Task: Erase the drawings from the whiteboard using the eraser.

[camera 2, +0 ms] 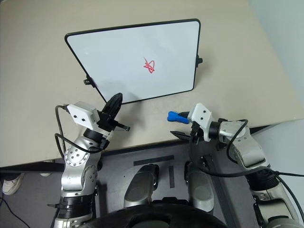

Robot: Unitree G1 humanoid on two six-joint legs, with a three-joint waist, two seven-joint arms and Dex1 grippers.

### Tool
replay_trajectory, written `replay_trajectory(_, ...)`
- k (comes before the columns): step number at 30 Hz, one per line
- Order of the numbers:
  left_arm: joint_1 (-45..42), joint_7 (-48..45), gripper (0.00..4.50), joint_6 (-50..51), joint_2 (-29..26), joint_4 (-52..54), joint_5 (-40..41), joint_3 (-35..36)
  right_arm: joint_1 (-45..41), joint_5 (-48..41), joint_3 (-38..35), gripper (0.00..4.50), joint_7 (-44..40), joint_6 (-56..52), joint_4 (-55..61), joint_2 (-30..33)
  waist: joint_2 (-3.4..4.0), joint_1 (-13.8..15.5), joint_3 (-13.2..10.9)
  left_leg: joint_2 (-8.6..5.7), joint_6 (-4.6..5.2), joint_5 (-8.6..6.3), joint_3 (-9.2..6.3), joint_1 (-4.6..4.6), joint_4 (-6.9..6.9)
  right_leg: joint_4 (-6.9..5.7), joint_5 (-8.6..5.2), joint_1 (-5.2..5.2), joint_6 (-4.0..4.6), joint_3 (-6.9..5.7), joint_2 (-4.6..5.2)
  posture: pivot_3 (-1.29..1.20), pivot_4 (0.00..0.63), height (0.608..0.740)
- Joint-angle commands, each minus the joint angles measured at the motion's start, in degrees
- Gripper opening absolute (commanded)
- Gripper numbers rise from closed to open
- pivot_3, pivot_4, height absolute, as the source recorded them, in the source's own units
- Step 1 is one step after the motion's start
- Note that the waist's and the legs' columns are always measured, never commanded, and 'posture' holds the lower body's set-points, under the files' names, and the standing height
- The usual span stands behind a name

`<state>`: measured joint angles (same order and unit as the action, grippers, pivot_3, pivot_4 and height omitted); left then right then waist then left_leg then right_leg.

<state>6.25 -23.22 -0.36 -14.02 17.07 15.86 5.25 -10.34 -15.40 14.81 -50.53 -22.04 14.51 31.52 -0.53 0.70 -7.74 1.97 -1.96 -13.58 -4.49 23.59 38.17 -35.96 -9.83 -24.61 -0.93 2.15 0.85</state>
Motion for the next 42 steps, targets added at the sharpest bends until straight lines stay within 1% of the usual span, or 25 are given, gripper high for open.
replay_trajectory(1, 0.2, -0.1, 0.0, -1.7, 0.3, 2.4, 0.2, -0.1, -1.3, 1.1, 0.1, 3.78, -0.9, 2.9, -1.5, -0.2, 0.0, 0.0, 0.0, 0.0, 0.0, -0.01, 0.0, 0.0, 0.0, 0.0, 0.0, 0.0, 0.0, 0.0, 0.0, 0.0, 0.15, 0.74)
replay_trajectory(6, -0.2, 0.3, 0.0, -1.8, 0.5, 2.4, -0.1, -0.3, -2.3, 2.2, 0.6, 3.78, -0.9, 4.6, -4.2, -1.1, 0.0, 0.0, 0.0, 0.0, 0.0, 0.0, 0.0, -0.01, 0.0, 0.01, 0.01, 0.01, 0.02, 0.01, 0.0, 0.0, 0.15, 0.74)
replay_trajectory(9, -0.3, 0.4, 0.0, -1.9, 0.7, 2.3, -0.2, -0.2, -2.8, 2.8, 0.5, 3.22, -0.8, 5.4, -5.3, -1.6, 0.0, 0.0, 0.0, 0.01, 0.0, 0.0, 0.0, -0.05, 0.0, 0.0, 0.02, 0.03, 0.03, 0.01, 0.0, 0.0, 0.15, 0.74)
replay_trajectory(14, -0.8, 0.5, 0.0, -2.0, 0.8, 1.9, -0.3, -0.2, -3.3, 3.9, -0.1, 1.47, 0.1, 6.8, -6.6, -2.1, 0.0, -0.1, 0.0, 0.01, -0.01, -0.01, 0.0, -0.14, 0.0, 0.0, 0.02, 0.12, 0.03, 0.01, 0.0, 0.0, 0.15, 0.74)
replay_trajectory(17, -1.1, 0.4, 0.0, -2.2, 0.8, 1.5, -0.3, -0.2, -3.4, 4.6, -0.6, 0.3, 0.5, 7.8, -6.9, -2.1, 0.0, -0.1, 0.0, 0.02, -0.01, -0.01, 0.0, -0.16, -0.01, 0.0, 0.02, 0.15, 0.02, 0.01, 0.01, 0.0, 0.15, 0.74)
replay_trajectory(18, -1.1, 0.4, 0.0, -2.2, 0.9, 1.4, -0.3, -0.2, -3.5, 4.7, -0.8, 0.02, 0.7, 8.1, -7.0, -2.1, 0.0, -0.1, 0.0, 0.02, -0.01, -0.01, 0.0, -0.16, -0.01, 0.0, 0.02, 0.15, 0.03, 0.01, 0.01, 0.0, 0.15, 0.74)
replay_trajectory(22, -1.6, 0.3, 0.0, -2.4, 1.0, 0.9, -0.3, -0.3, -4.7, 4.9, -2.1, 0.02, 1.6, 9.3, -6.9, -2.5, 0.0, 0.0, 0.0, 0.01, 0.0, -0.01, 0.0, -0.16, 0.0, 0.01, 0.02, 0.16, 0.03, 0.01, 0.01, 0.0, 0.15, 0.74)
replay_trajectory(25, -2.1, 0.2, 0.0, -2.4, 1.0, 0.4, -0.2, -0.2, -7.6, 5.0, -2.6, 0.02, 1.8, 11.2, -5.2, -2.8, 0.01, -0.1, 0.0, 0.02, -0.01, 0.0, 0.01, -0.16, 0.0, 0.01, 0.02, 0.13, 0.02, 0.02, 0.01, 0.0, 0.15, 0.74)
replay_trajectory(28, -2.1, -0.2, 0.0, -2.6, 1.0, -0.1, -0.1, -0.2, -14.5, 5.0, -1.9, 0.02, 0.6, 14.2, -4.0, -4.2, 0.03, -0.5, 0.0, 0.02, -0.01, 0.0, 0.01, -0.18, 0.0, -0.01, 0.03, 0.11, 0.04, 0.02, 0.01, 0.0, 0.15, 0.74)
replay_trajectory(30, -2.3, -0.2, 0.0, -2.7, 1.1, -0.3, -0.2, -0.4, -19.0, 7.1, -0.3, 0.02, -0.1, 18.4, -5.7, -5.1, 0.04, -0.7, 0.0, 0.02, -0.03, 0.01, 0.02, -0.18, -0.02, -0.03, 0.07, 0.04, 0.11, 0.04, -0.01, 0.0, 0.15, 0.74)
replay_trajectory(33, -2.4, -0.1, 0.0, -3.0, 1.4, -0.4, -0.5, -0.9, -25.3, 12.0, 1.9, 0.02, 0.8, 28.1, -12.3, -7.4, 0.03, -0.6, 0.0, 0.08, -0.03, 0.0, -0.02, -0.19, -0.08, -0.03, 0.11, 0.0, 0.19, 0.03, -0.03, 0.0, 0.15, 0.74)
replay_trajectory(37, -2.1, 0.2, 0.0, -3.6, 1.7, -0.4, -0.6, -1.0, -30.0, 18.1, 4.4, 0.02, 1.6, 40.5, -23.4, -8.7, 0.03, -0.2, 0.0, 0.1, -0.07, -0.05, -0.04, -0.15, -0.12, -0.02, 0.13, -0.11, 0.24, 0.02, 0.01, 0.0, 0.15, 0.74)
replay_trajectory(40, -1.6, 0.9, 0.0, -4.1, 2.1, -0.3, -0.9, -1.0, -34.2, 23.4, 5.7, 0.02, 5.5, 50.0, -34.5, -10.1, 0.05, -0.1, 0.0, 0.08, -0.05, -0.09, -0.02, -0.05, -0.1, -0.02, 0.14, -0.21, 0.26, 0.01, 0.09, 0.0, 0.15, 0.74)
replay_trajectory(42, -1.3, 1.3, 0.0, -4.4, 2.3, 0.0, -1.1, -1.0, -36.9, 26.2, 5.6, 0.02, 9.2, 53.7, -41.0, -11.2, 0.05, -0.2, 0.0, 0.09, -0.06, -0.1, -0.01, 0.01, -0.09, -0.05, 0.18, -0.3, 0.32, 0.01, 0.12, 0.0, 0.15, 0.74)
